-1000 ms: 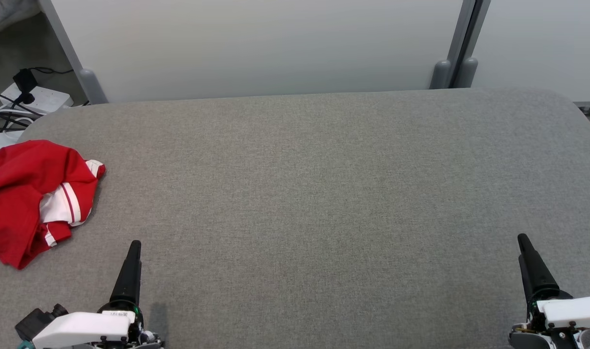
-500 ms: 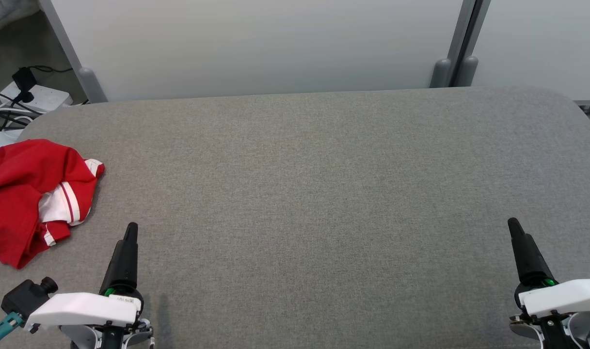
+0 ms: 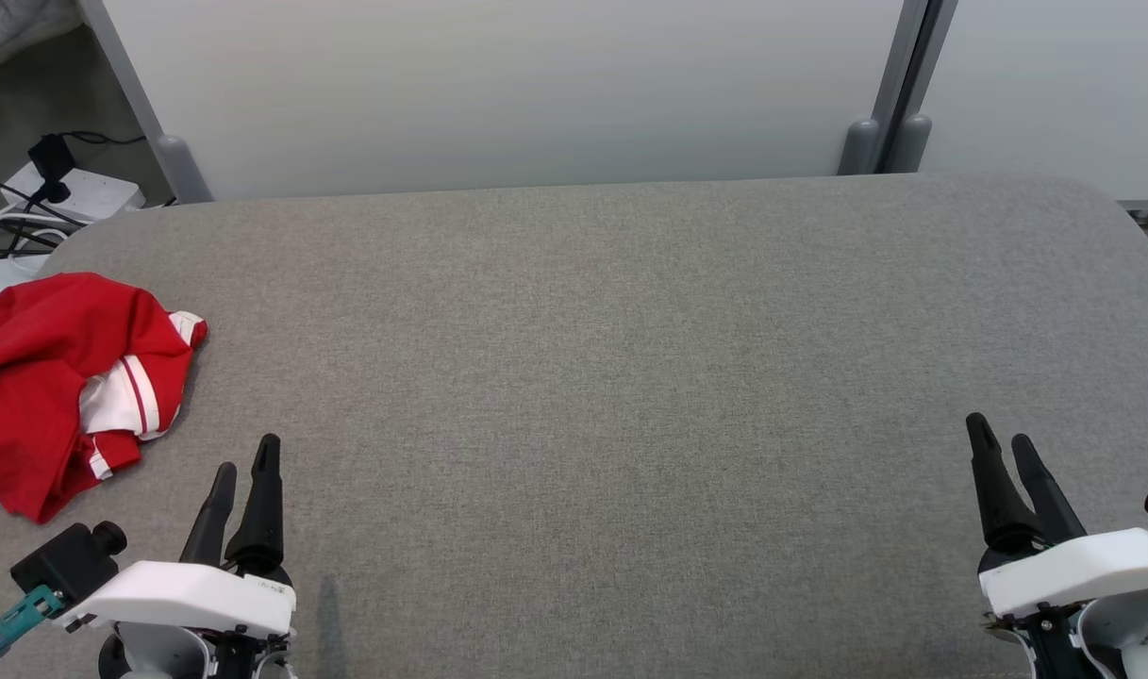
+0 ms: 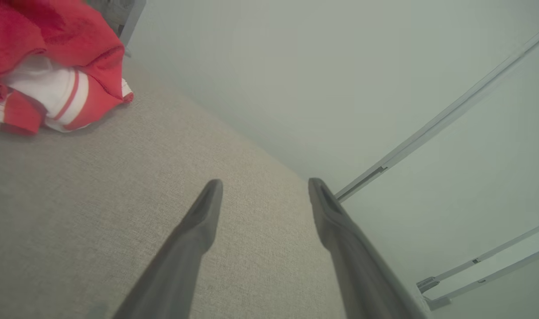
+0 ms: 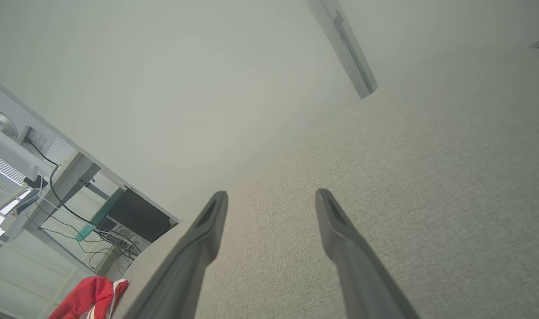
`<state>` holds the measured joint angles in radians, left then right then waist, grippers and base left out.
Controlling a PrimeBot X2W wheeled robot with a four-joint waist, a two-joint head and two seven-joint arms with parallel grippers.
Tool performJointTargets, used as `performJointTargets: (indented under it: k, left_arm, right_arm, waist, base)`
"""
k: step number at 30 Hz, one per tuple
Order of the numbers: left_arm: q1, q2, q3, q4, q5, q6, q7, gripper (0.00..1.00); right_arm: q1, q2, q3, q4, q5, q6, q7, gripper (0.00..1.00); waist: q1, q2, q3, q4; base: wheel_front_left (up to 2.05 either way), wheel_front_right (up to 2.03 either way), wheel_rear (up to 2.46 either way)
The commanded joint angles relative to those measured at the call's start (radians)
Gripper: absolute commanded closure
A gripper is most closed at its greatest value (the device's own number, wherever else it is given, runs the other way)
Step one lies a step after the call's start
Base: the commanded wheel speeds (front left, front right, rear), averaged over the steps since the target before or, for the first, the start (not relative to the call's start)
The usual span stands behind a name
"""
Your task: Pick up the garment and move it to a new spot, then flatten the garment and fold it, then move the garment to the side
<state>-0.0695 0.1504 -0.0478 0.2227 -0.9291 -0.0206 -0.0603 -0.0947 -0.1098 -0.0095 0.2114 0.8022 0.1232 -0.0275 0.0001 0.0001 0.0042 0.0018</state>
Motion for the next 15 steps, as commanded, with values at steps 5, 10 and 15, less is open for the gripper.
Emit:
performJointTargets:
  k: [5, 10, 15]
  left_arm:
    - [-0.053, 0.036, 0.008, -0.027, 0.080, 0.021, -0.021, 0.00]
    - [-0.049, 0.043, -0.002, -0.011, 0.139, 0.035, -0.036, 0.00]
    - [-0.051, 0.049, -0.012, 0.010, 0.196, 0.051, -0.051, 0.00]
  right_arm:
    - [-0.040, -0.025, 0.029, -0.028, -0.086, 0.005, -0.024, 0.00]
    - [-0.038, -0.028, 0.045, -0.017, -0.152, 0.005, -0.037, 0.00]
    - [-0.034, -0.025, 0.050, -0.003, -0.214, 0.006, -0.053, 0.00]
  waist:
    - [-0.0001, -0.0001, -0.002, -0.001]
    - [-0.0001, -0.0001, -0.005, -0.002]
    - [-0.0001, -0.0001, -0.009, 0.000]
  base:
    - [0.00, 0.00, 0.00]
    - [0.00, 0.00, 0.00]
    - [0.00, 0.00, 0.00]
